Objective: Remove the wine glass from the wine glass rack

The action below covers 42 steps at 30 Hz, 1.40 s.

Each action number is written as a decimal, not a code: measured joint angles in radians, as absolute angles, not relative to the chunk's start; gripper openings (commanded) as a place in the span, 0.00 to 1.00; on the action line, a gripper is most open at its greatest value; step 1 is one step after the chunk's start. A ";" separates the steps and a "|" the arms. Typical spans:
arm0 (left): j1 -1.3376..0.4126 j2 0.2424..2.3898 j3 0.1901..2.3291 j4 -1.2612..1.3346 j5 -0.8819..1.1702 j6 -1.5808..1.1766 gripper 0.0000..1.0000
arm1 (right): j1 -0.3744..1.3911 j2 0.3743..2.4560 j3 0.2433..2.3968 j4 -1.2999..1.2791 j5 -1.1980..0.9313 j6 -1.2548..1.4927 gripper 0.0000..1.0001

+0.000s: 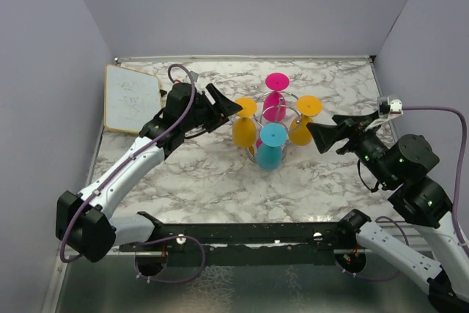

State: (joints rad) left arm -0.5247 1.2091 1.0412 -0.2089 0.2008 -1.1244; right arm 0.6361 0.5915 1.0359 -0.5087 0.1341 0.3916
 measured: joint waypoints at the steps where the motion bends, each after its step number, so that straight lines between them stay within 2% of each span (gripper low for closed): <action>1: -0.524 1.220 1.040 -0.205 0.207 -1.130 0.69 | 0.636 0.585 1.033 -0.505 0.135 0.392 0.98; 9: -0.493 1.244 0.993 -0.106 0.266 -1.163 0.55 | 0.636 0.557 1.027 -0.490 0.138 0.387 0.98; 16: -0.447 1.269 0.970 -0.036 0.297 -1.194 0.53 | 0.636 0.524 1.023 -0.471 0.146 0.372 0.98; 22: -0.447 1.286 0.970 0.006 0.334 -1.203 0.47 | 0.636 0.509 0.999 -0.456 0.152 0.369 0.98; 26: -0.447 1.288 0.967 0.024 0.348 -1.206 0.39 | 0.636 0.510 0.992 -0.455 0.152 0.369 0.97; 42: -0.446 1.308 0.966 0.037 0.353 -1.215 0.26 | 0.636 0.509 0.992 -0.441 0.152 0.362 0.98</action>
